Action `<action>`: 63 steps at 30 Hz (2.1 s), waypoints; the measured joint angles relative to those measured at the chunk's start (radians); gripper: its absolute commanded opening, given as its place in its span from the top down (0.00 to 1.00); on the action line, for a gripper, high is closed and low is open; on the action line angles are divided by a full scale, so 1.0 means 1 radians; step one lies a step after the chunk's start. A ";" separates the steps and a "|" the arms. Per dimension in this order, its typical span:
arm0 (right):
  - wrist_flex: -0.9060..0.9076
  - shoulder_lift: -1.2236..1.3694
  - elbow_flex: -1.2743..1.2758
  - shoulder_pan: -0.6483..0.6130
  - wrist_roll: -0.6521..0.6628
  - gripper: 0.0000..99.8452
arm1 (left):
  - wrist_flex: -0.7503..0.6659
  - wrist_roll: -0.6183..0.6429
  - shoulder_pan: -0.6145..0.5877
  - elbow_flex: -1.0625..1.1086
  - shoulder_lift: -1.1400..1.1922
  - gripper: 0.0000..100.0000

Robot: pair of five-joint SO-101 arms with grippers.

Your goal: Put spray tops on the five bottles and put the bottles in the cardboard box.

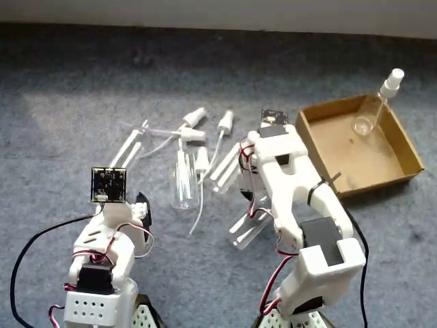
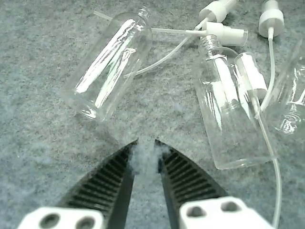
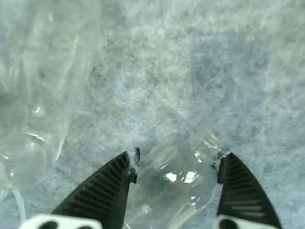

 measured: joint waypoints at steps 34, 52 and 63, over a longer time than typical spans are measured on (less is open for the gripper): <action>-0.035 0.000 0.000 0.000 0.611 0.78 | 0.000 0.000 0.000 0.000 0.000 0.99; -0.052 0.000 0.000 0.002 0.910 0.58 | 0.000 0.000 0.000 0.000 0.000 0.99; 0.204 0.000 -0.269 0.002 0.582 0.58 | 0.000 0.000 0.000 0.000 0.000 0.99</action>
